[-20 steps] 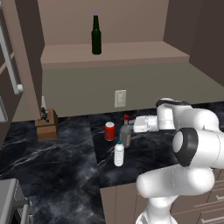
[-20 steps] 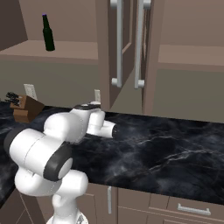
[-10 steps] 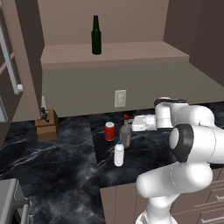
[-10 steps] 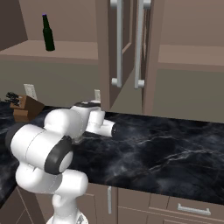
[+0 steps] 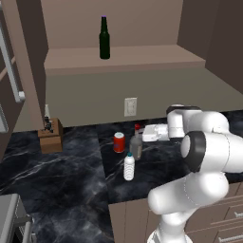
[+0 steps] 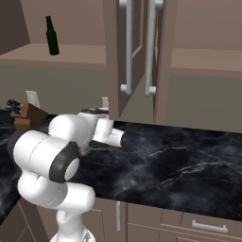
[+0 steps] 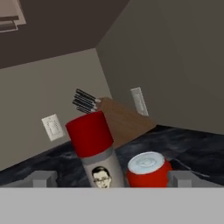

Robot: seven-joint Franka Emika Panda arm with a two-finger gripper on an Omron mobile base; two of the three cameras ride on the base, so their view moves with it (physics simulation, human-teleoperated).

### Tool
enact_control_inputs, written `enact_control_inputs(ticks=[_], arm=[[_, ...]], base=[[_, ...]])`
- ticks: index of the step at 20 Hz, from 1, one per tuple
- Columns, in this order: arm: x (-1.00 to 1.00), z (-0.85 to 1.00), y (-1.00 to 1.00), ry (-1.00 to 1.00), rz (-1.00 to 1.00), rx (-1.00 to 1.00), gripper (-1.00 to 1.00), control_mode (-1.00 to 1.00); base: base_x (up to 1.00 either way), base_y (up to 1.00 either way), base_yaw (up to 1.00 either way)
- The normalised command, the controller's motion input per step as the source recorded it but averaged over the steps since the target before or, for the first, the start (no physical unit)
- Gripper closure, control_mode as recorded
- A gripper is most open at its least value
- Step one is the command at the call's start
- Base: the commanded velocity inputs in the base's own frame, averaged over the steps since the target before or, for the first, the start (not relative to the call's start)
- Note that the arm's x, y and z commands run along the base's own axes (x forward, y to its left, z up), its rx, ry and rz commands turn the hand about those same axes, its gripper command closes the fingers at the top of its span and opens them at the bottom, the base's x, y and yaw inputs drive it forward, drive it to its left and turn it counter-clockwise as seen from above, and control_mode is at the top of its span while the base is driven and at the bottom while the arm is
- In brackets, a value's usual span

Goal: Sort all alcoholic drinks to one cabinet, and non-alcoholic drinks to the other.

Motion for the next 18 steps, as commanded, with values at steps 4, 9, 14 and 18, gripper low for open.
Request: enact_control_inputs(ticks=[4,9,14,18], arm=[[0.02,-0.07,0.06,0.00,0.01,0.00,-1.00,-1.00],[0.06,-0.04,0.12,0.00,0.01,0.01,-1.00,-1.00],[0.08,0.00,0.12,0.00,0.01,0.01,1.00,-1.00],[0.04,0.00,0.04,0.00,0.00,0.01,1.00,-1.00]], base=[[0.00,0.00,0.00],[0.00,0.00,0.00],[0.00,0.00,0.00],[0.00,0.00,0.00]])
